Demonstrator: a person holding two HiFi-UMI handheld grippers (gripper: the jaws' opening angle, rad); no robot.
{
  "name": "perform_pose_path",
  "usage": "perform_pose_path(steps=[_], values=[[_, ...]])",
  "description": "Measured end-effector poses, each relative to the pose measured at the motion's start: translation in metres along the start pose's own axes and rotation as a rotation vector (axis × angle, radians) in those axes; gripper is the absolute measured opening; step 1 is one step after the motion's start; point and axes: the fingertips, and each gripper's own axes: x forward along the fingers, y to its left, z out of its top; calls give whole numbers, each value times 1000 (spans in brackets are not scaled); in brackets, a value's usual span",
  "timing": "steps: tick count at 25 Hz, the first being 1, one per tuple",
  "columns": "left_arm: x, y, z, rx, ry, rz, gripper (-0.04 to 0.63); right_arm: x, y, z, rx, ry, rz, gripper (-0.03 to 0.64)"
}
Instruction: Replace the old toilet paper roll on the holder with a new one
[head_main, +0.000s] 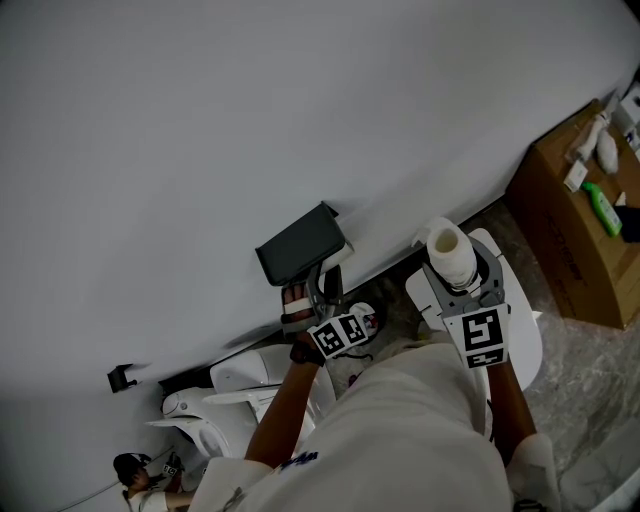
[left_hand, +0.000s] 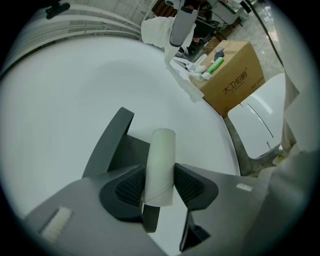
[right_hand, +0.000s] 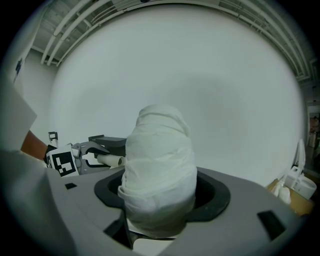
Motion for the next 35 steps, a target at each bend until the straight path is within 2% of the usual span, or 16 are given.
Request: perform_pose_path(steps=[35], values=[[11, -5, 36, -11, -80, -32, 184, -8, -3, 0, -5, 5, -41, 304]])
